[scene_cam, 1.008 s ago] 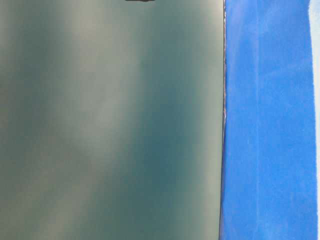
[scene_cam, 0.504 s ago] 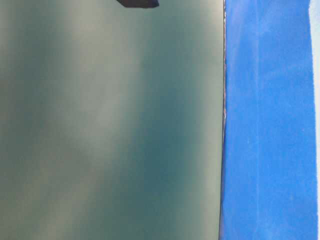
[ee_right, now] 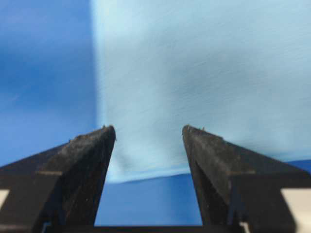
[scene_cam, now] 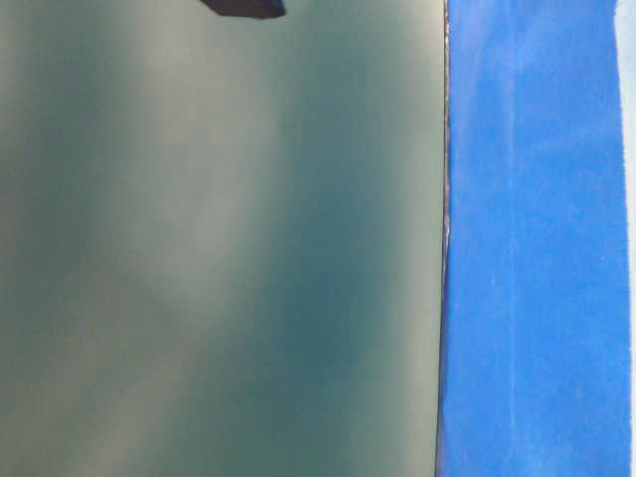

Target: Fold the light blue towel.

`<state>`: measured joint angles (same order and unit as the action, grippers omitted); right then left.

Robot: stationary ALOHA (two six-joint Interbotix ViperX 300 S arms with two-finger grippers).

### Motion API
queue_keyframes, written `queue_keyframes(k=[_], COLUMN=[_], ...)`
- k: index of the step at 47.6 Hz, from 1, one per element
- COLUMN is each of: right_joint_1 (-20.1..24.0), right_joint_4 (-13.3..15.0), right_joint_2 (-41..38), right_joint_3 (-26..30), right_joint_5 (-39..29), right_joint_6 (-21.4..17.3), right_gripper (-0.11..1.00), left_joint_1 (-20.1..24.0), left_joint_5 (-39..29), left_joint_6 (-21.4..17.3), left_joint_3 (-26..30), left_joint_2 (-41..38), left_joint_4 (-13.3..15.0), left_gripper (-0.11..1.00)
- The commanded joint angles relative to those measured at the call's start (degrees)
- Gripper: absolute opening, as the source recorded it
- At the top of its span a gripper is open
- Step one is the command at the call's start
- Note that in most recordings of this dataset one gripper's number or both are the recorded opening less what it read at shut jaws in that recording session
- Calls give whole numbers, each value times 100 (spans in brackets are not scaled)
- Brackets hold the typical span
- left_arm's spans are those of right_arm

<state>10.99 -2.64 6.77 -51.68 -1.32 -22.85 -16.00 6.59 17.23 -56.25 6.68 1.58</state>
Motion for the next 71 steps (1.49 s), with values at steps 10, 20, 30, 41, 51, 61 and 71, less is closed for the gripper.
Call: queue_keyframes(k=[10,20,30,41,51,61,71], right_joint_1=[-923,-1222,-1354,-1450,-1468,-1468,-1468], right_joint_4=[439,606,633,633,633,633,633], right_joint_2=[105,35,-211,-571,-642,-642,-633], right_joint_3=[18,-44,-62,-70,-70,-44,-44], right_joint_5=[-229,-220,-185,-79,-53,-53,-105], right_joint_6=[9,9,9,9,0,9,9], right_gripper=[61,61,61,61,61,52,2], left_joint_1=[976,1257,1485,1556,1547,1547,1547], left_joint_5=[-105,-123,-88,-70,-70,-97,-123], left_joint_6=[-554,-896,-923,-914,-914,-923,-923], left_joint_3=[26,-9,-176,-316,-387,-378,-360], left_joint_2=[114,26,-123,-290,-299,-299,-290], left_joint_4=[-9,-9,-9,-9,-9,-9,-9], left_gripper=[77,77,77,73,52,22,4])
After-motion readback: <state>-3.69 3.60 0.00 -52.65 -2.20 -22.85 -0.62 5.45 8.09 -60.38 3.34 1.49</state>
